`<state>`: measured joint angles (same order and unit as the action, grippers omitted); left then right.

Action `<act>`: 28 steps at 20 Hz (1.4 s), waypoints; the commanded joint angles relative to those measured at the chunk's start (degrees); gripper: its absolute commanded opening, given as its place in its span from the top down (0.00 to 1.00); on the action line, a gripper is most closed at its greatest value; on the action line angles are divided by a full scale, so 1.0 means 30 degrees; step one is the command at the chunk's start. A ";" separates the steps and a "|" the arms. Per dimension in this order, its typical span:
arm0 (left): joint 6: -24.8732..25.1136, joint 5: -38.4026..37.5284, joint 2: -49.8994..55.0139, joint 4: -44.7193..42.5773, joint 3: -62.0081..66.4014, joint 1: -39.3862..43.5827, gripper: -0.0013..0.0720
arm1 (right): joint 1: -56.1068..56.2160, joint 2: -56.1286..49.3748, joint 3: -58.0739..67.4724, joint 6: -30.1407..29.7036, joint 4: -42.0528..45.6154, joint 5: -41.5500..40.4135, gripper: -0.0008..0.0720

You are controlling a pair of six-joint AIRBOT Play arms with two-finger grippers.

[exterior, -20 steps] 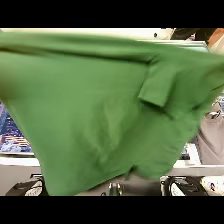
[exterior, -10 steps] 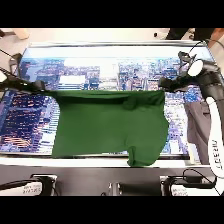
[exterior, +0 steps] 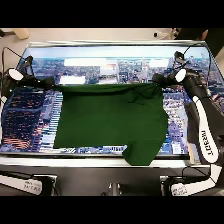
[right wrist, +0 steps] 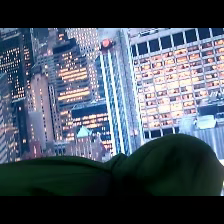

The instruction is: Fold the shirts.

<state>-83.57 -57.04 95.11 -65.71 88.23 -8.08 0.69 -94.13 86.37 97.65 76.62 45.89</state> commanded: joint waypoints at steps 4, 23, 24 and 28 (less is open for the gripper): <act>0.1282 -0.8582 -0.0015 -0.0204 -0.0058 -0.0889 0.95 | -0.1129 0.1435 -0.0809 -0.1464 0.1333 1.1162 0.96; 0.2404 -0.6732 -0.7125 -0.1282 -1.5096 -0.3628 0.23 | -0.4685 0.8320 -1.2225 -0.2477 -0.0707 1.2284 0.36; 0.2448 -0.6302 -0.7111 -0.1042 -1.5722 -0.3504 0.23 | -0.4685 0.8320 -1.2240 -0.2521 -0.0707 1.2371 0.36; 0.2324 -0.4503 -0.7074 -0.0568 -1.6589 -0.2528 0.23 | -0.4685 0.8342 -1.2240 -0.2521 -0.0605 1.2378 0.35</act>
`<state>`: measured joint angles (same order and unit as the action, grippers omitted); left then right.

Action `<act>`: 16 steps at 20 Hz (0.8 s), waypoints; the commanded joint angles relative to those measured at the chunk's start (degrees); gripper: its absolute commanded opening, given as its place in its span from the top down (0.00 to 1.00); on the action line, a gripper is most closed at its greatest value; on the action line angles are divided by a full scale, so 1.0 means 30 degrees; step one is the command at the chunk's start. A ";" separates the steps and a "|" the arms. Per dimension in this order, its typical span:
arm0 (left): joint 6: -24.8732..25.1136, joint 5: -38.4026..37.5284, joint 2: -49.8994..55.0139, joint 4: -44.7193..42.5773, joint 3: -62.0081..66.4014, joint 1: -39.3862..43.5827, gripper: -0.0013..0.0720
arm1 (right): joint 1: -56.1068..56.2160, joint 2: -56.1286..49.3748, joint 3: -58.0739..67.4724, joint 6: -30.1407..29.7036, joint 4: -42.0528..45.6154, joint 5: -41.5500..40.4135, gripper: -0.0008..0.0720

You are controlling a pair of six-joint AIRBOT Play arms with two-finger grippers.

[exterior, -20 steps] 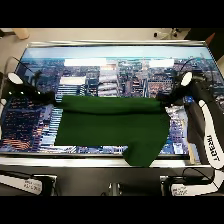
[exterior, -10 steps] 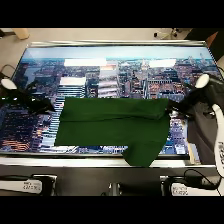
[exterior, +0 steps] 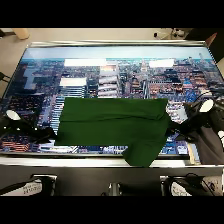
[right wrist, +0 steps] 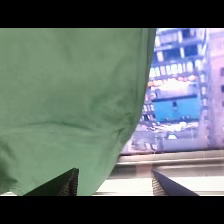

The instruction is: Fold the shirts.

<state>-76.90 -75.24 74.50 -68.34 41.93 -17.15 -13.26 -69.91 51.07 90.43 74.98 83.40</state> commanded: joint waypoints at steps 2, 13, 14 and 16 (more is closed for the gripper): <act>-0.0481 0.2426 -0.0197 0.0612 -0.1158 0.0998 0.25 | -0.0036 0.0284 -0.0481 -0.0189 -0.0058 0.0211 0.31; -0.0925 0.2455 -0.0291 0.0940 -0.1129 0.1574 0.95 | -0.0029 0.2805 -0.8641 -0.1392 -0.3825 -0.4896 0.32; -0.0925 0.2426 -0.0350 0.0940 -0.1137 0.1574 0.95 | -0.0036 0.2805 -0.8881 -0.1384 -0.4116 -0.5413 0.33; -0.0925 0.2463 -0.0474 0.0940 -0.1129 0.1574 0.95 | -0.0036 0.2805 -0.9092 -0.1297 -0.4328 -0.6186 0.47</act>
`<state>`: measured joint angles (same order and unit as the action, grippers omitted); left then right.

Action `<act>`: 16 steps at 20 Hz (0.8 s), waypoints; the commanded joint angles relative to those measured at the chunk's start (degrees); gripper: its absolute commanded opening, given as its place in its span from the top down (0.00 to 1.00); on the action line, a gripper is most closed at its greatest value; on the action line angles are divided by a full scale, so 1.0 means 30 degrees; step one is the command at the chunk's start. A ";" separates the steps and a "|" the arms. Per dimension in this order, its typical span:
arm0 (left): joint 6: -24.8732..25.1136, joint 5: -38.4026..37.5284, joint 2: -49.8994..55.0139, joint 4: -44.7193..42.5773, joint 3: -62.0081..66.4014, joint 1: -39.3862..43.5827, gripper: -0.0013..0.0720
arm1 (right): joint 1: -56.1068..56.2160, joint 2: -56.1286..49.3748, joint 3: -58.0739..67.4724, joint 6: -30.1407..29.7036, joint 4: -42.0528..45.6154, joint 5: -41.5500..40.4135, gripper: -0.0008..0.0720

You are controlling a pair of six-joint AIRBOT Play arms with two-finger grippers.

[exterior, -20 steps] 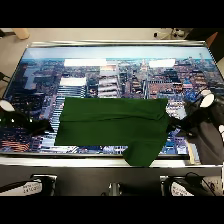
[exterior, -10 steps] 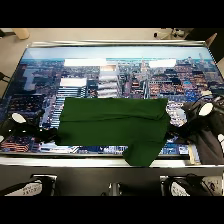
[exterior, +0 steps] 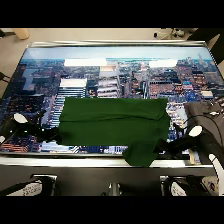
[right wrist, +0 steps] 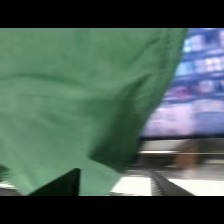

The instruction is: Fold the shirts.

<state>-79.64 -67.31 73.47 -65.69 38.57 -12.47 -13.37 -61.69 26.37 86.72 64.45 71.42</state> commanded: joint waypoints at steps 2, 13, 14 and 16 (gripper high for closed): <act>-0.0007 0.0000 -0.0131 0.0051 -0.0007 0.0015 0.95 | 0.0000 0.0066 -0.0831 0.0168 -0.0918 -0.2674 0.87; -0.0860 0.0758 0.1326 0.1290 0.9865 0.0969 0.96 | 0.0000 -0.4452 1.3136 0.0219 -0.1610 -0.3337 0.97; -0.1268 0.0758 0.2871 0.1290 1.1344 0.1100 0.96 | 0.0000 -0.6084 1.4229 0.0219 -0.2171 -0.3657 0.97; -0.2295 0.0240 0.5945 0.1435 1.4112 0.1100 0.95 | 0.0000 -0.8801 1.5737 0.0233 -0.3249 -0.3949 0.96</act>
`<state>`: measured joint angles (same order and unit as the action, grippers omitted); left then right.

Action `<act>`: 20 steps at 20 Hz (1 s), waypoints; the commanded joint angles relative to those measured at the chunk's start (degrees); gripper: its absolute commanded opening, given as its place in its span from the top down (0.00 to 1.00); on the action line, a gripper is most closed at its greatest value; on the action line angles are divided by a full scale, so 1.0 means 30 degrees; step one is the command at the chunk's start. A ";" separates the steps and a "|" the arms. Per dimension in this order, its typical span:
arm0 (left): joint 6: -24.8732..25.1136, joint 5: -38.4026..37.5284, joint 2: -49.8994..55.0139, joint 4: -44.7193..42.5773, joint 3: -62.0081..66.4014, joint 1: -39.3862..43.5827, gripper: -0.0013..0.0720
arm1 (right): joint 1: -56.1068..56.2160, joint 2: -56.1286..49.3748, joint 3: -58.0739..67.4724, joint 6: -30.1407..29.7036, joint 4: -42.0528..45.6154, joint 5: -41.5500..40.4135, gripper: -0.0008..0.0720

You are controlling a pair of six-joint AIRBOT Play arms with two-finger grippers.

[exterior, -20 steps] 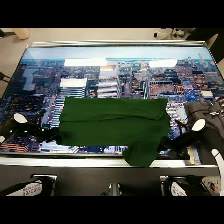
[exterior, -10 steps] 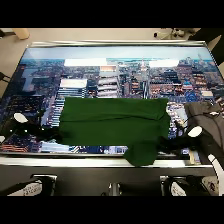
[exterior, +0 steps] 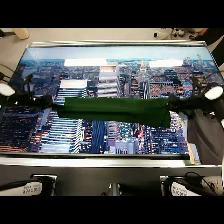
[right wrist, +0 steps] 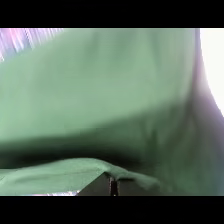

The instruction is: Fold the shirts.

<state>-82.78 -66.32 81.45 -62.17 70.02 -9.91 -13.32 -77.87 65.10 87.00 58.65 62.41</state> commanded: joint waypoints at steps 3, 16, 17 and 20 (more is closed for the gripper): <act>-0.1501 -0.1734 0.7133 0.1596 0.6324 0.0240 0.95 | 0.0007 -0.6178 0.3373 0.0044 -0.3883 -0.1603 0.96; -0.0321 -0.3621 0.5501 0.3738 0.7934 -0.0306 0.05 | -0.0415 -0.6885 0.3446 -0.1311 0.2244 0.3621 0.01; -0.0321 -0.3614 0.5013 0.3738 0.7934 -0.0051 0.05 | -0.0124 -0.7235 0.3432 -0.1384 0.1464 0.3606 0.01; -0.0313 -0.3614 0.4197 0.3738 0.7934 0.1100 0.05 | 0.1326 -0.7919 0.3432 -0.0903 0.0554 0.2630 0.02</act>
<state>-84.03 -77.03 96.57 -51.03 93.65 -8.93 -12.23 -99.57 75.79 83.11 62.19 71.77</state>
